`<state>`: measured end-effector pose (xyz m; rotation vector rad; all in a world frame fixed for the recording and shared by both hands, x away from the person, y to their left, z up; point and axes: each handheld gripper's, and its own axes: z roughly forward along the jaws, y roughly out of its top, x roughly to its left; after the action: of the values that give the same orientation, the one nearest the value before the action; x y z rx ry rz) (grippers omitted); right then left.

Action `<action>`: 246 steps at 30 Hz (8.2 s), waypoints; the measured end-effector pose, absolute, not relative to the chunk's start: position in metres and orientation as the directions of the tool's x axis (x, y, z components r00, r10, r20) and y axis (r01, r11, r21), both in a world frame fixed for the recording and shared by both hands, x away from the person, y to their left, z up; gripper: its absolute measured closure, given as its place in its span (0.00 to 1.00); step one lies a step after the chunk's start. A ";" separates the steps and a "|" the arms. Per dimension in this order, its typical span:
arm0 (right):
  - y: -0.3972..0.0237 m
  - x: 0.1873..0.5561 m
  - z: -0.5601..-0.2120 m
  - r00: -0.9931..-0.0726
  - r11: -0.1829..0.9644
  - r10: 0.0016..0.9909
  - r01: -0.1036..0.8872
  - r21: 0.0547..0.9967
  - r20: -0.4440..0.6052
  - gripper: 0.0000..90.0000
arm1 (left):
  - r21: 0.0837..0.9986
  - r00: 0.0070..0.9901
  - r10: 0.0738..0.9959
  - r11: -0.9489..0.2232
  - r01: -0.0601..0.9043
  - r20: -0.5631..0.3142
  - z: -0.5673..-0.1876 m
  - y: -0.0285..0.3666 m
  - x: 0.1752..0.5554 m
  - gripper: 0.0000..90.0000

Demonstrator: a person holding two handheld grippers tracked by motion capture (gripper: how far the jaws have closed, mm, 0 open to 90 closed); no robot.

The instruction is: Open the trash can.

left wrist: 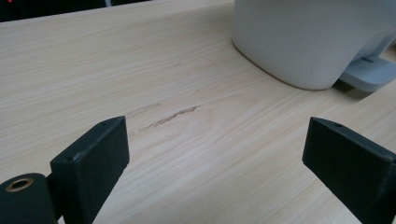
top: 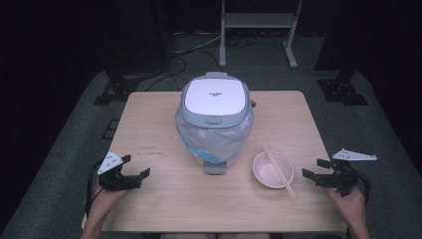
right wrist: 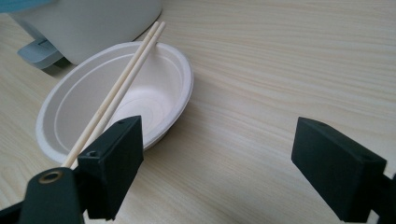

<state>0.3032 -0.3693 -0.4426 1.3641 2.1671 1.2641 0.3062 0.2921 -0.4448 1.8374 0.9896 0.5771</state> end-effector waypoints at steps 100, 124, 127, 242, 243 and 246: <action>-0.363 0.304 -0.439 -0.538 0.171 0.819 0.561 0.810 0.199 0.17 | 0.838 0.870 0.491 -0.491 0.238 0.041 -0.464 0.096 0.345 0.84; -0.357 0.302 -0.426 -0.566 0.156 0.795 0.539 0.828 0.219 0.17 | 0.745 0.866 0.453 -0.648 0.157 0.211 -0.470 0.077 0.338 1.00; -0.354 0.303 -0.421 -0.579 0.174 0.788 0.537 0.826 0.210 0.17 | 0.725 0.866 0.446 -0.671 0.157 0.225 -0.469 0.075 0.340 1.00; -0.283 0.346 -0.350 -0.791 0.540 0.591 0.532 0.652 0.156 0.87 | 0.714 0.875 0.439 -0.679 0.172 0.206 -0.467 0.076 0.345 1.00; -0.283 0.346 -0.349 -0.791 0.540 0.592 0.532 0.653 0.155 0.87 | 0.713 0.875 0.437 -0.680 0.171 0.207 -0.467 0.076 0.345 1.00; -0.285 0.345 -0.341 -0.794 0.543 0.589 0.526 0.655 0.150 0.87 | 0.712 0.876 0.436 -0.681 0.170 0.208 -0.467 0.076 0.346 1.00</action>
<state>0.3453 -0.2846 -0.3412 0.9711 2.6812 1.0913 0.3456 0.0764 -0.4666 2.3133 0.4340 0.4728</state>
